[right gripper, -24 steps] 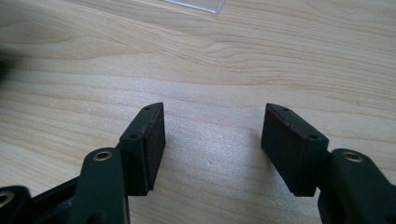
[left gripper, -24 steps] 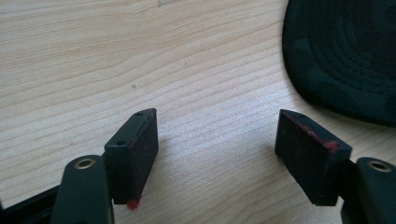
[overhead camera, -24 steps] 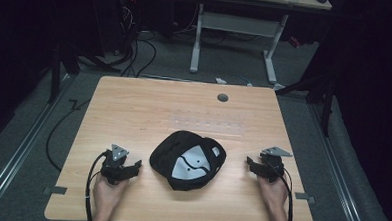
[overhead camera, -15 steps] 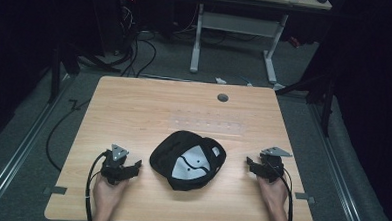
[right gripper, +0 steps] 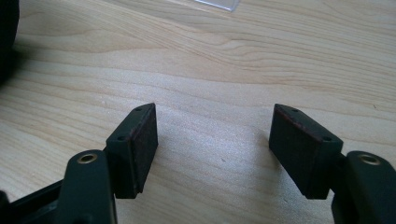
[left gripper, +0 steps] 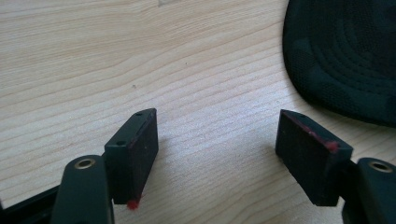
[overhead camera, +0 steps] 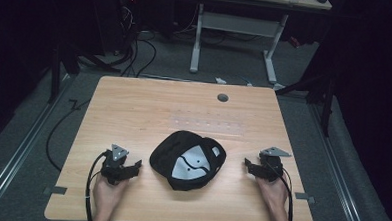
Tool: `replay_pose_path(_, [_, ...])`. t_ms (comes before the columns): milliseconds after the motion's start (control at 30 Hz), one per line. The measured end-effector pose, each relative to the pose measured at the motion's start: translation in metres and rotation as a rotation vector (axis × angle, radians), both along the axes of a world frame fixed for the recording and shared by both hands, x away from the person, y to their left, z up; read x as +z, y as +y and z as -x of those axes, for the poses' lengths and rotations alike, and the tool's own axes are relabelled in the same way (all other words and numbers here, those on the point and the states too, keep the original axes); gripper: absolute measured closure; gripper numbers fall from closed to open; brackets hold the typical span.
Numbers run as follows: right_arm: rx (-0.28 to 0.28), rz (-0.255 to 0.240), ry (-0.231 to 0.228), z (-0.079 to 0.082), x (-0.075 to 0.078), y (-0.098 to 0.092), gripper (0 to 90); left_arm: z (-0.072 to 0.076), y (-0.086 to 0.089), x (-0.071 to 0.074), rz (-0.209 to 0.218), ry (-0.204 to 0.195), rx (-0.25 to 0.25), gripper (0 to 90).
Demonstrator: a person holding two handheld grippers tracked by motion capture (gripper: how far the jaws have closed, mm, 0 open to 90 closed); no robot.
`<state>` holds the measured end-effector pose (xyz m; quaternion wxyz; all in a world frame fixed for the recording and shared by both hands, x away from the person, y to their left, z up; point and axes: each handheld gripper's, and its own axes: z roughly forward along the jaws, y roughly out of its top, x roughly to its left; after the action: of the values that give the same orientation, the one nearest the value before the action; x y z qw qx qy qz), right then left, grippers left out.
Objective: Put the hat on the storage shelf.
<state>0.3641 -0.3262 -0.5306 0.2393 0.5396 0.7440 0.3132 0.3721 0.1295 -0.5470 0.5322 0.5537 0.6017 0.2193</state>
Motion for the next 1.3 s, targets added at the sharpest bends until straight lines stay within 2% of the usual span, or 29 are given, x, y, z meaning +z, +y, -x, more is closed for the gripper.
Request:
replay_pose_path(300, [-0.013, -0.004, -0.008, 0.001, 0.0, -0.001, 40.5, 0.0, 0.0, 0.0, -0.001, 0.0, 0.002, 29.8])
replay_pose_path(533, [0.004, -0.037, -0.025, 0.007, 0.003, 0.001, 41.6, 0.0, 0.0, 0.0, 0.0, 0.0, 0.003, 29.8])
replay_pose_path(800, [0.055, -0.093, -0.043, 0.013, 0.012, 0.004, 41.6, 0.0, 0.0, 0.0, -0.001, 0.0, 0.004, 29.8])
replay_pose_path(933, [0.092, -0.1, -0.048, 0.015, 0.016, 0.012, 41.5, 0.0, 0.0, 0.0, -0.001, 0.0, 0.004, 29.8])
replay_pose_path(1200, [0.139, -0.131, -0.075, 0.015, 0.024, 0.02, 41.0, 0.0, 0.0, 0.0, -0.001, 0.0, 0.005, 29.8])
replay_pose_path(1300, [0.151, -0.137, -0.071, 0.015, 0.027, 0.022, 40.7, 0.0, 0.0, 0.0, -0.001, 0.0, 0.005, 29.8])
